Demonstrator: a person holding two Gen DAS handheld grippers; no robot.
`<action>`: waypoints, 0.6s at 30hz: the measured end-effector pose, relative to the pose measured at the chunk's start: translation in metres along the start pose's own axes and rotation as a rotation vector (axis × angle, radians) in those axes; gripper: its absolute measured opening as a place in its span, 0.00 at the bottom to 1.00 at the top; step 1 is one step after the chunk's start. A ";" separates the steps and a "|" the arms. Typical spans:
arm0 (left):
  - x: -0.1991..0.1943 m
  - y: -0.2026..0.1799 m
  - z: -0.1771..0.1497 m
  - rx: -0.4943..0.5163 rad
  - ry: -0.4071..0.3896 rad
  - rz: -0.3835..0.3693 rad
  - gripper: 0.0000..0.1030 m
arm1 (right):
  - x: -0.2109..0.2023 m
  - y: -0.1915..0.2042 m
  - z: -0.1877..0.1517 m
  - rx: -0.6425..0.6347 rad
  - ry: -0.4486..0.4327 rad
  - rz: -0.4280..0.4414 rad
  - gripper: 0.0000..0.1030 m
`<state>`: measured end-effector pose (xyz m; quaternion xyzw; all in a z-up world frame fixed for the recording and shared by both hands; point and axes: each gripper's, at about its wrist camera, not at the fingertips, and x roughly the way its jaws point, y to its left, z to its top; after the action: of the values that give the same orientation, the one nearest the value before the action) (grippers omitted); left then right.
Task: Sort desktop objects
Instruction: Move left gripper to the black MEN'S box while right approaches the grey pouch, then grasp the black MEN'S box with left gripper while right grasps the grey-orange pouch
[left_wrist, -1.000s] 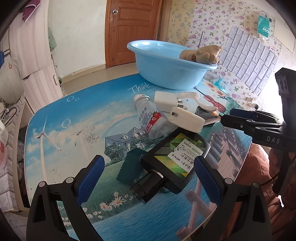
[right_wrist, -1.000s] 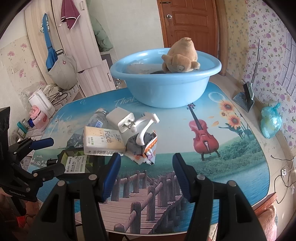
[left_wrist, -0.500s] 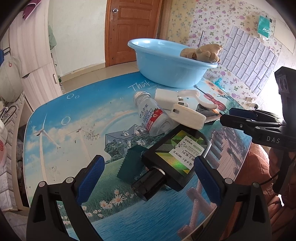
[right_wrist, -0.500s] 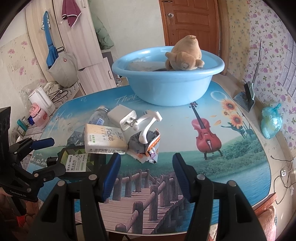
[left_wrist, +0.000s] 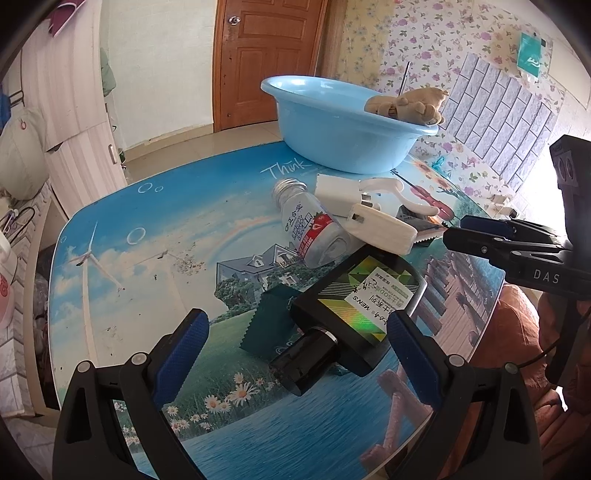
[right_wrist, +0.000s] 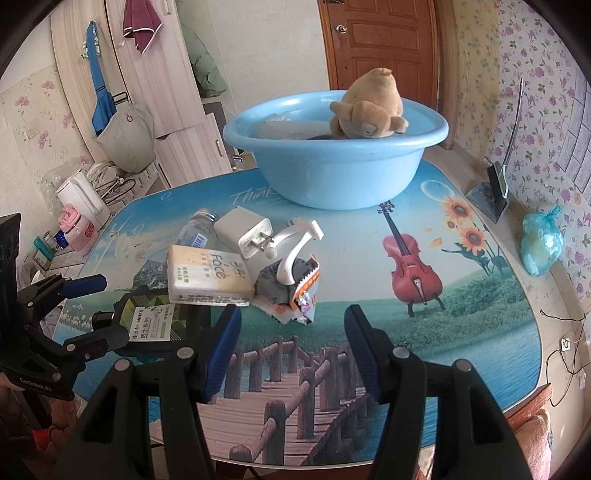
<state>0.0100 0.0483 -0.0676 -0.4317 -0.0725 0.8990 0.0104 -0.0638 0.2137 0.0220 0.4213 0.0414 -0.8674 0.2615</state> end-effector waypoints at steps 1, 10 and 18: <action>-0.001 0.001 -0.001 -0.002 -0.001 0.001 0.94 | 0.000 0.000 0.000 0.001 0.000 -0.001 0.56; 0.000 0.004 -0.003 -0.020 0.004 -0.010 0.94 | 0.001 -0.003 -0.003 0.001 0.000 0.002 0.56; 0.003 -0.008 -0.004 0.007 0.014 -0.058 0.94 | 0.002 -0.004 -0.002 0.010 -0.001 0.002 0.56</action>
<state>0.0109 0.0566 -0.0718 -0.4356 -0.0818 0.8956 0.0386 -0.0650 0.2167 0.0184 0.4222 0.0367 -0.8676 0.2603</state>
